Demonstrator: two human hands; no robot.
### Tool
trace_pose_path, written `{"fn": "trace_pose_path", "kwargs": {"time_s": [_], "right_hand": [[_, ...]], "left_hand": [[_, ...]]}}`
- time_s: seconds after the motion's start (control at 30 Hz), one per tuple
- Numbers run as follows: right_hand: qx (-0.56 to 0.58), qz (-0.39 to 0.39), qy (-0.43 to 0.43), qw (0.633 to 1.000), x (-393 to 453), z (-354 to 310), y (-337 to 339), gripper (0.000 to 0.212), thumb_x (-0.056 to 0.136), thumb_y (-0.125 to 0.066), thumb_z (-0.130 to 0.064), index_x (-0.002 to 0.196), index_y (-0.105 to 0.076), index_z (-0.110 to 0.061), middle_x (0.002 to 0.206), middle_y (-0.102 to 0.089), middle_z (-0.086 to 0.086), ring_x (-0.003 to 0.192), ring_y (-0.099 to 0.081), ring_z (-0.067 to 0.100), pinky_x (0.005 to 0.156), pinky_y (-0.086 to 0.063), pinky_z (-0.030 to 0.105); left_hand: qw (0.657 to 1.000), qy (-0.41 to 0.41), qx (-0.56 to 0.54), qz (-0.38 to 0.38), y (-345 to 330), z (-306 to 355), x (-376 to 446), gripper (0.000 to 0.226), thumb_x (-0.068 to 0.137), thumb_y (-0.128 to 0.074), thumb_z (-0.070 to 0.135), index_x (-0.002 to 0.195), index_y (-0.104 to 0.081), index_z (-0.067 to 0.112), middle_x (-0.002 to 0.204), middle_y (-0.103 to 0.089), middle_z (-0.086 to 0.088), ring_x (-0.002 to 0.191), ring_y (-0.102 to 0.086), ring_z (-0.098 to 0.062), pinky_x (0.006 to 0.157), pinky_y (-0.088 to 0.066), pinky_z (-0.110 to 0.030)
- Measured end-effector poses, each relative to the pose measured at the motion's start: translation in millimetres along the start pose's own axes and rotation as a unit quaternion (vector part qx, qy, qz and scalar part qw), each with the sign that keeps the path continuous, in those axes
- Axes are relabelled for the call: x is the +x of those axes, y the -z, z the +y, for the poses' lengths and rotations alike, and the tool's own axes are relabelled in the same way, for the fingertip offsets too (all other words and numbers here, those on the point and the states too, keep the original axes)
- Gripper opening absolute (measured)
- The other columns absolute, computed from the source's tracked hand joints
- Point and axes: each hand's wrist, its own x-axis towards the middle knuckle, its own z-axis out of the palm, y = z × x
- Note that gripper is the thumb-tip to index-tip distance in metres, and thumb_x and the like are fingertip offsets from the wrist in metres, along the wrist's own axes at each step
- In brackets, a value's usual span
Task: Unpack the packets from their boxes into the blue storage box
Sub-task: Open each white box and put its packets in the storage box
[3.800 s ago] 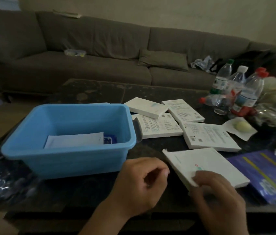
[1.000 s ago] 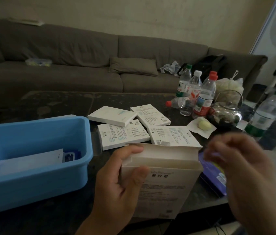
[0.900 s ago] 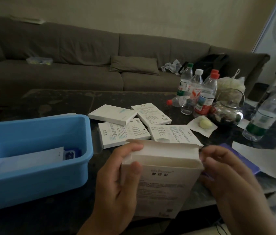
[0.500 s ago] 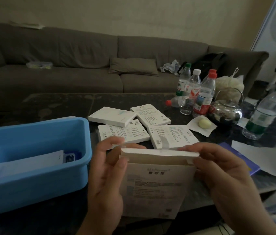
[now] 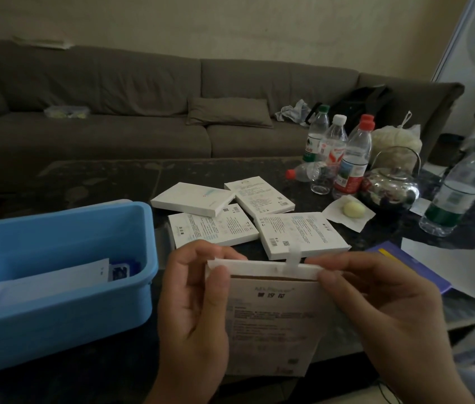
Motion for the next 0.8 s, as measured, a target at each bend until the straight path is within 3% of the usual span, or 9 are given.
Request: {"fn": "trace_pose_path", "kwargs": {"time_s": [0.2, 0.33, 0.4, 0.47, 0.6, 0.7, 0.8], "right_hand": [[-0.002, -0.009, -0.004, 1.0, 3, 3, 0, 0.009, 0.066, -0.071, -0.021, 0.075, -0.074, -0.022, 0.089, -0.076, 0.001, 0.082, -0.071, 0.018, 0.061, -0.056, 0.021], [-0.048, -0.032, 0.056, 0.997, 1, 8, 3, 0.02, 0.074, -0.075, -0.047, 0.079, -0.07, -0.028, 0.097, -0.074, -0.004, 0.091, -0.07, 0.014, 0.067, -0.057, 0.024], [-0.065, -0.057, 0.076, 0.993, 0, 9, 5, 0.014, 0.073, -0.075, -0.038, 0.083, -0.067, -0.032, 0.102, -0.071, -0.009, 0.094, -0.069, 0.01, 0.066, -0.057, 0.024], [-0.092, -0.089, 0.102, 0.987, 0, 9, 6, 0.017, 0.076, -0.07, -0.028, 0.091, -0.063, -0.031, 0.11, -0.068, -0.011, 0.103, -0.066, 0.011, 0.068, -0.059, 0.027], [-0.208, -0.114, 0.193, 0.952, -1, 7, 4, 0.037, 0.079, -0.066, -0.039, 0.114, -0.061, -0.028, 0.123, -0.061, -0.013, 0.119, -0.057, 0.017, 0.085, -0.055, 0.034], [-0.19, -0.089, 0.059, 0.976, 3, -4, -7, 0.05, 0.077, -0.045, -0.076, 0.106, -0.066, -0.041, 0.108, -0.066, -0.021, 0.104, -0.062, 0.002, 0.075, -0.055, 0.028], [-0.249, -0.098, -0.035, 0.963, 14, -16, -15, 0.066, 0.076, -0.024, -0.084, 0.089, -0.07, -0.039, 0.084, -0.071, -0.02, 0.081, -0.066, -0.001, 0.062, -0.056, 0.03]], "left_hand": [[0.999, -0.007, 0.039, -0.029, 0, -1, 2, 0.014, 0.093, -0.043, 0.032, 0.096, -0.056, 0.034, 0.101, -0.065, 0.004, 0.087, -0.066, -0.012, 0.064, -0.054, -0.019], [0.998, 0.025, 0.017, -0.058, 5, -1, 3, 0.015, 0.092, -0.042, 0.037, 0.091, -0.057, 0.036, 0.102, -0.064, 0.007, 0.081, -0.065, -0.009, 0.061, -0.053, -0.02], [0.998, 0.026, 0.023, -0.061, 6, -1, 3, 0.014, 0.092, -0.043, 0.038, 0.09, -0.057, 0.038, 0.103, -0.065, 0.007, 0.081, -0.065, -0.01, 0.06, -0.055, -0.023], [0.997, 0.022, 0.033, -0.061, 6, -1, 3, 0.014, 0.092, -0.044, 0.038, 0.09, -0.057, 0.039, 0.103, -0.065, 0.008, 0.08, -0.065, -0.011, 0.06, -0.056, -0.026], [0.996, 0.016, 0.042, -0.072, 5, 0, 3, 0.015, 0.094, -0.042, 0.037, 0.092, -0.056, 0.038, 0.104, -0.064, 0.01, 0.081, -0.067, -0.013, 0.056, -0.056, -0.026], [0.996, 0.013, 0.049, -0.072, 6, -2, 3, 0.014, 0.093, -0.041, 0.038, 0.091, -0.055, 0.039, 0.105, -0.063, 0.01, 0.082, -0.067, -0.016, 0.055, -0.057, -0.028], [0.996, 0.004, 0.055, -0.068, 6, -4, 2, 0.013, 0.094, -0.041, 0.038, 0.091, -0.054, 0.038, 0.104, -0.063, 0.008, 0.08, -0.065, -0.015, 0.055, -0.055, -0.027]]}}
